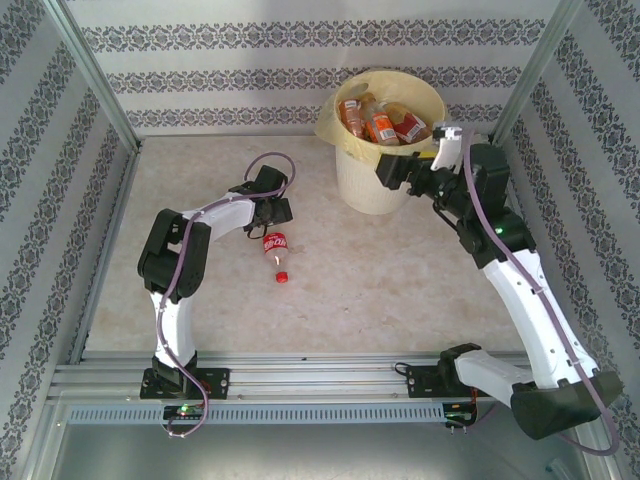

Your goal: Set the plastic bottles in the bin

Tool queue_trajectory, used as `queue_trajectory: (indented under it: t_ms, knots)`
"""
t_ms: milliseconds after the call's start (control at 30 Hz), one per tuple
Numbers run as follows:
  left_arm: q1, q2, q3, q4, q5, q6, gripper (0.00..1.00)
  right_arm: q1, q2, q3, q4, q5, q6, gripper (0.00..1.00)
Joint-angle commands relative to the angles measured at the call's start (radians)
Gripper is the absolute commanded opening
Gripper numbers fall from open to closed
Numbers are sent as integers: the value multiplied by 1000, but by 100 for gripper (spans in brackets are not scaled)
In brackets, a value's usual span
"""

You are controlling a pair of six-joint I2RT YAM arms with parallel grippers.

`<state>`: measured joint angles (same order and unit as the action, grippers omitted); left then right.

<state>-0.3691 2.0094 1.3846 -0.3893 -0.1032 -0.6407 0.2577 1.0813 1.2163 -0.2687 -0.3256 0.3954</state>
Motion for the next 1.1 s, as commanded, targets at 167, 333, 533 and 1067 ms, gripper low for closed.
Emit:
queue_trajectory:
  t_ms: [167, 333, 533, 1067]
  knots:
    - [22, 38, 33, 57, 65, -10, 69, 41, -16, -101, 132, -51, 11, 98]
    - [24, 9, 58, 53, 91, 6, 60, 43, 1, -90, 96, -37, -13, 98]
    - [23, -168, -43, 247, 226, 30, 58, 57, 40, -94, 124, -86, 31, 98]
    - [19, -400, -84, 847, 747, -82, 54, 123, 243, 16, 189, -328, 96, 98]
